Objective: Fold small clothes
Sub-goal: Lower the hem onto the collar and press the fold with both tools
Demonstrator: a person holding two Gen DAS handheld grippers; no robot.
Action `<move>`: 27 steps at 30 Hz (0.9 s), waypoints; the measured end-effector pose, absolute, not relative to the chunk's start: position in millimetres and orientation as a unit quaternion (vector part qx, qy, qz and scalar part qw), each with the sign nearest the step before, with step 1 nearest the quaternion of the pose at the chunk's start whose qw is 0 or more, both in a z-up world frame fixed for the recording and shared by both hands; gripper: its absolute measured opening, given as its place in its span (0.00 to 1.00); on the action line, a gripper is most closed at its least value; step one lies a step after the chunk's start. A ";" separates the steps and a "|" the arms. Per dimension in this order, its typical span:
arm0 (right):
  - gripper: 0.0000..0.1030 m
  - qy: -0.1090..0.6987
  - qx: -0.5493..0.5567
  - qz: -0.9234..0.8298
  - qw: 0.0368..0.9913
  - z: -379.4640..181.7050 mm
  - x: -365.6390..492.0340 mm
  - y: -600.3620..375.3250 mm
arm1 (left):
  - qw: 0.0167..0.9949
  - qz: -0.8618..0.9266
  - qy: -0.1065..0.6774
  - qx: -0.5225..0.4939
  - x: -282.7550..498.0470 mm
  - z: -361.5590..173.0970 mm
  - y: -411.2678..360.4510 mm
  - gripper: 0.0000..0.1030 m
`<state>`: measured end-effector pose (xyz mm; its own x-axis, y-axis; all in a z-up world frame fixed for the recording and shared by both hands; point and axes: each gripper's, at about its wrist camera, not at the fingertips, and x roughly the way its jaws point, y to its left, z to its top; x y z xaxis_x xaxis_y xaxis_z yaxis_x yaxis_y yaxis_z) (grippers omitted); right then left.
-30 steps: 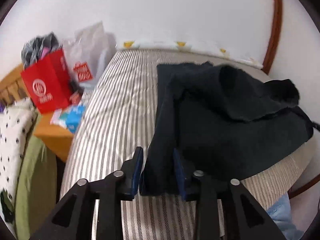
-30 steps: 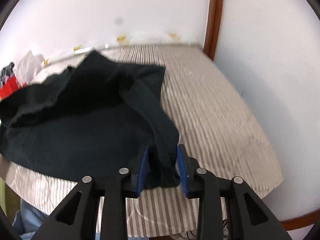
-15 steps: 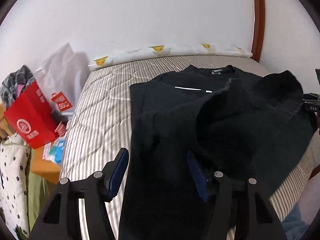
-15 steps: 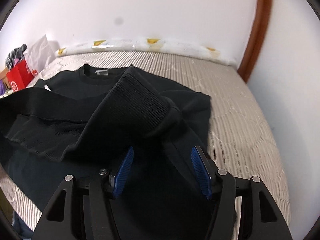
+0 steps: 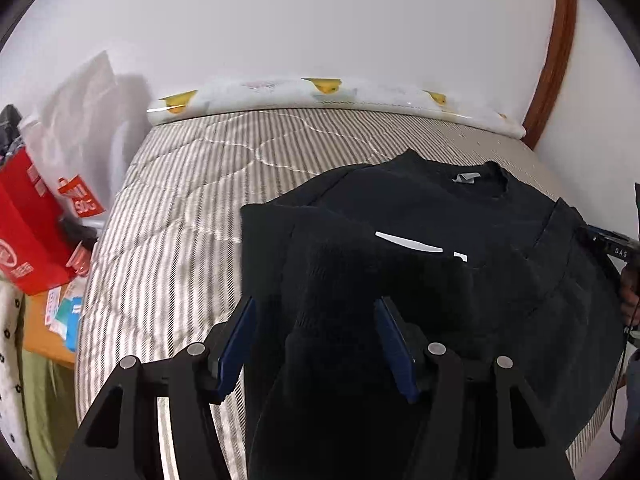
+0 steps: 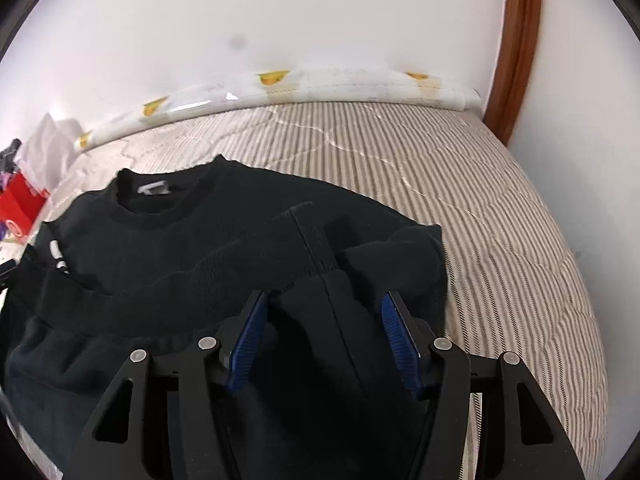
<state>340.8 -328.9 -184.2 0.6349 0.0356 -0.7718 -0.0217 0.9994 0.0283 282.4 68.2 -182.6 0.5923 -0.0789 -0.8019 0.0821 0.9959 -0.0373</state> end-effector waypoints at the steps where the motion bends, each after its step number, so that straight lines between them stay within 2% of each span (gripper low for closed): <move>1: 0.57 0.428 0.008 0.021 0.904 -184.7 341.5 -327.5 | 0.892 -0.050 0.450 0.004 284.4 -184.0 64.8 0.56; 2: 0.57 0.430 0.007 0.026 0.903 -185.5 342.5 -325.9 | 0.892 -0.052 0.450 0.005 286.1 -184.7 63.2 0.56; 5: 0.57 0.445 -0.001 0.036 0.895 -190.7 347.5 -321.7 | 0.889 -0.058 0.455 0.003 291.1 -187.0 58.3 0.42; 6: 0.53 0.450 -0.004 0.033 0.893 -192.6 349.2 -322.1 | 0.886 -0.056 0.460 0.004 292.9 -188.5 57.2 0.37; 7: 0.44 0.451 -0.005 0.031 0.892 -193.9 350.4 -322.3 | 0.886 -0.046 0.462 0.010 293.4 -190.0 55.8 0.28; 8: 0.41 0.449 -0.007 0.029 0.893 -193.5 349.8 -322.6 | 0.887 -0.040 0.460 0.015 292.6 -190.1 55.7 0.23; 9: 0.31 0.446 -0.009 0.027 0.895 -192.6 348.6 -322.9 | 0.889 -0.036 0.457 0.017 291.4 -189.0 56.5 0.12; 10: 0.20 0.441 -0.008 0.033 0.897 -190.3 346.3 -323.9 | 0.891 -0.036 0.452 0.013 290.6 -187.2 58.6 0.07; 16: 0.11 0.386 0.030 0.037 0.921 -160.8 332.2 -343.7 | 0.907 -0.029 0.417 -0.052 294.0 -164.7 78.7 0.06; 27: 0.11 0.404 0.072 0.023 0.912 -167.8 373.2 -363.5 | 0.906 0.011 0.418 -0.073 345.3 -170.4 73.1 0.06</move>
<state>373.2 -363.5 -167.8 0.6726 0.1005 -0.7332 0.0165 0.9884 0.1507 345.3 73.1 -170.4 0.6511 -0.0421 -0.7578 -0.0802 0.9891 -0.1238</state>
